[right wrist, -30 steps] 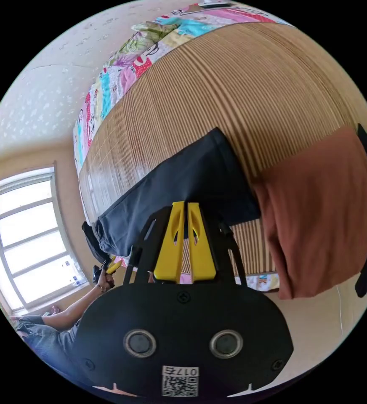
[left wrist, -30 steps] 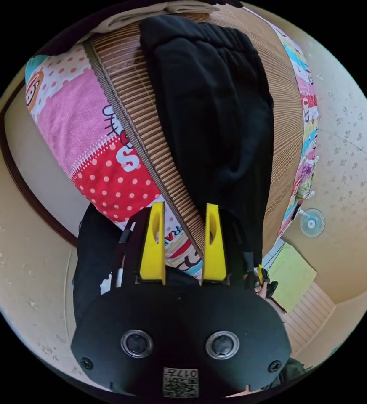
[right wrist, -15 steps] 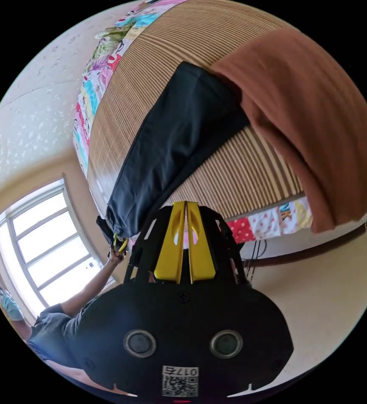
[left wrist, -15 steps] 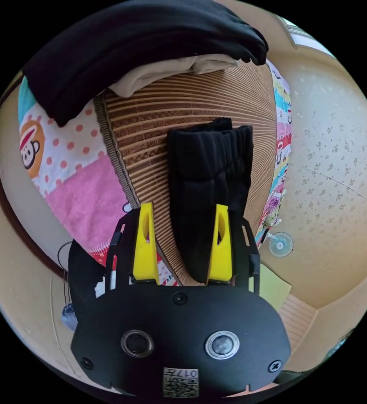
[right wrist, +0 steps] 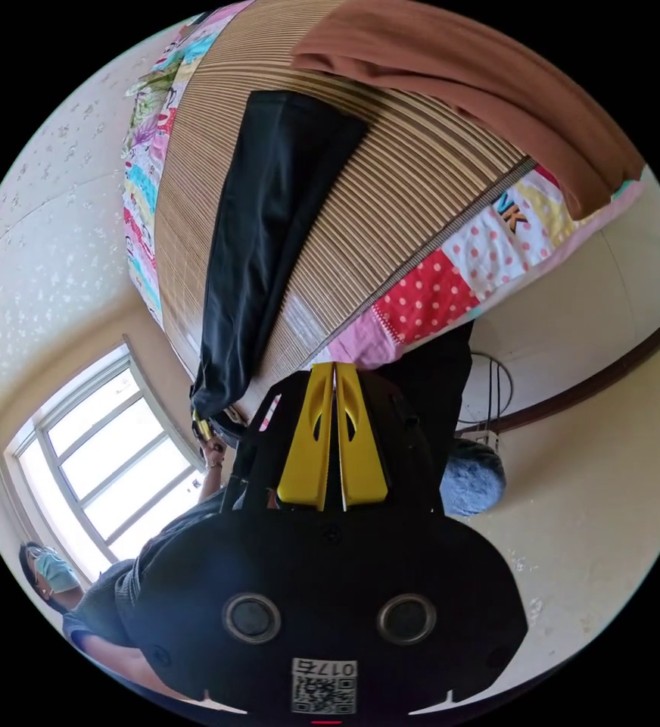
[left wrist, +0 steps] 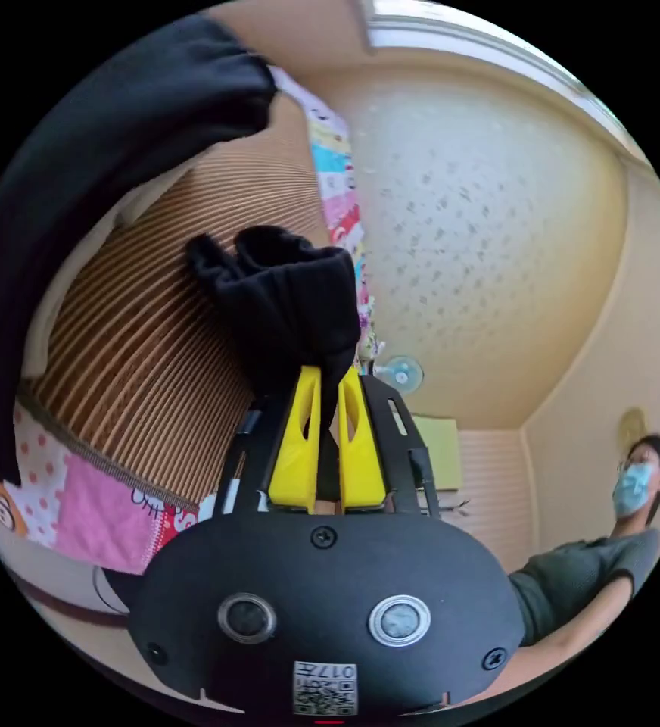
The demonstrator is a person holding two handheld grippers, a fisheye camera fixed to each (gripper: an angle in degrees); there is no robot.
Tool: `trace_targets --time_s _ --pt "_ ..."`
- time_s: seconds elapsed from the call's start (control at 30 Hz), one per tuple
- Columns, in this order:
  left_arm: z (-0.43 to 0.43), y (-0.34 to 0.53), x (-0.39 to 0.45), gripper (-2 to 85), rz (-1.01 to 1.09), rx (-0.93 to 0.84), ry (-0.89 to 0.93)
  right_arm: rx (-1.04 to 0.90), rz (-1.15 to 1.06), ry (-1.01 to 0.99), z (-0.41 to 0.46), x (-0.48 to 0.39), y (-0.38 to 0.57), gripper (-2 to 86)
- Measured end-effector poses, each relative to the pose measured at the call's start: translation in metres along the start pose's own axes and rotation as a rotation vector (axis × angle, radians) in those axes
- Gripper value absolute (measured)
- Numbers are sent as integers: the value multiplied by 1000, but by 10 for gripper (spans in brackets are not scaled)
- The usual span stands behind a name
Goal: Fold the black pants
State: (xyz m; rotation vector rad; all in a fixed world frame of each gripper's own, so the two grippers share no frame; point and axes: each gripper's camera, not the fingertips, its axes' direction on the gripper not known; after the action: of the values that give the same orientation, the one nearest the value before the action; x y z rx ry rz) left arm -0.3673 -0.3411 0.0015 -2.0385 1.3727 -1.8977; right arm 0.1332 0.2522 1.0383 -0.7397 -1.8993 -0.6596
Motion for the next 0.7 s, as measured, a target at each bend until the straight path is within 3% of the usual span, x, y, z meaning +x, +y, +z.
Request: trace_targets --time_s 0.2,0.37,0.53,0.7 --pt "65 30 123 23 444 -240 -42 5 -61 -93 10 -19 -22 3" --pt "200 115 177 43 687 -537 -120 -6 -120 -85 4 -30 -42 4" --pt "311 180 140 60 653 -864 -209 -21 -114 -78 -5 -15 -52 4" --pt "303 172 95 93 541 -710 -387 -28 -120 -74 -22 9 -58 4"
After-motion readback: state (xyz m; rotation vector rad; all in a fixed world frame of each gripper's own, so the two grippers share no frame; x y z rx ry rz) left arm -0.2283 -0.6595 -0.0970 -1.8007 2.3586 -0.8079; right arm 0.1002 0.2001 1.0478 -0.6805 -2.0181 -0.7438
